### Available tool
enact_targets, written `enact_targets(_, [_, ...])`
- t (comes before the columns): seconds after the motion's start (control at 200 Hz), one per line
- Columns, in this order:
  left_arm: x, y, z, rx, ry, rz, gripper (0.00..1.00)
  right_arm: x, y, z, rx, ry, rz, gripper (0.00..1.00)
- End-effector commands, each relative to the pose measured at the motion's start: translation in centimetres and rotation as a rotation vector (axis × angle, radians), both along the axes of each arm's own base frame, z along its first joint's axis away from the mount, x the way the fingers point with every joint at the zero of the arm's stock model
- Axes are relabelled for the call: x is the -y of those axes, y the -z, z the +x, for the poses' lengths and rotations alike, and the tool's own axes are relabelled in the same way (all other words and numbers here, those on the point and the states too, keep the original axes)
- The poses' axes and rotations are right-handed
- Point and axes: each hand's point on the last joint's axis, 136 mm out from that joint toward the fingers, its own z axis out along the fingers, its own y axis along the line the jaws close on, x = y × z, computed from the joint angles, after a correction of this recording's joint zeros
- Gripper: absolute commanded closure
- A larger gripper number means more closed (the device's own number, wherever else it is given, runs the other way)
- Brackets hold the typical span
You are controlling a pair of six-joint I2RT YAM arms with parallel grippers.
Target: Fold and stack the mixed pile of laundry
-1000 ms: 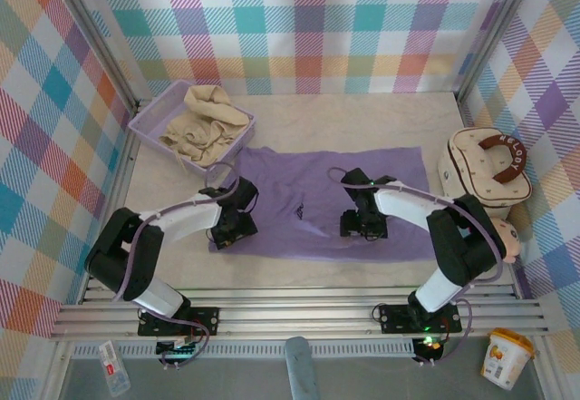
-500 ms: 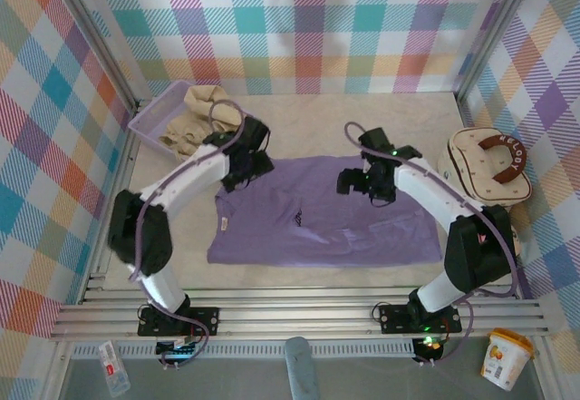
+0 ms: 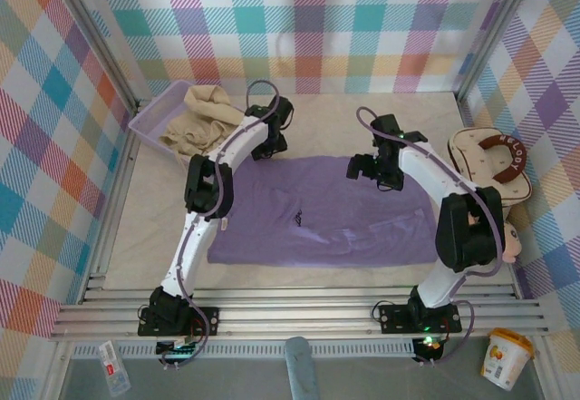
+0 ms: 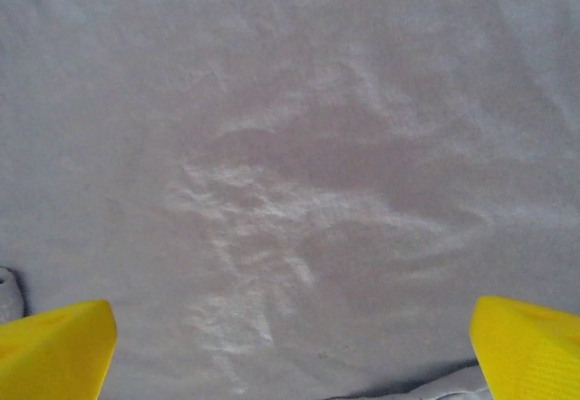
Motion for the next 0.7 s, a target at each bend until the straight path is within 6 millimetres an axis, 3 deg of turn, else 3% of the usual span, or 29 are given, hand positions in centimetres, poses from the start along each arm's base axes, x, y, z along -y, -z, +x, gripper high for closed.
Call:
enact_targets(0.0, [-2.1,0.3,0.6,-0.027,-0.027,-0.006,0.39,0.2,0.5,0.4,-0.037,0.004,-0.010,0.00])
enact_targets(0.07, [-1.9,1.1,0.5,-0.047,-0.028,-0.030,0.43,0.3,0.6,0.6,-0.048,0.010,-0.016,0.00])
enact_targets(0.155, [-1.4,1.5,0.3,-0.065,-0.022,-0.072,0.61,0.3,0.5,1.1,-0.044,0.011,-0.019,0.00])
enact_targets(0.24, [-0.6,0.4,0.2,-0.061,-0.018,-0.119,0.82,0.4,0.4,1.4,-0.041,0.014,-0.028,0.00])
enact_targets(0.36, [0.1,-2.2,-0.1,-0.037,-0.012,-0.181,1.00,0.4,0.7,1.4,-0.043,0.013,-0.031,0.00])
enact_targets(0.695, [-0.9,-8.1,-2.6,0.036,-0.018,-0.194,1.00,0.3,1.5,0.7,-0.056,0.019,-0.011,0.00])
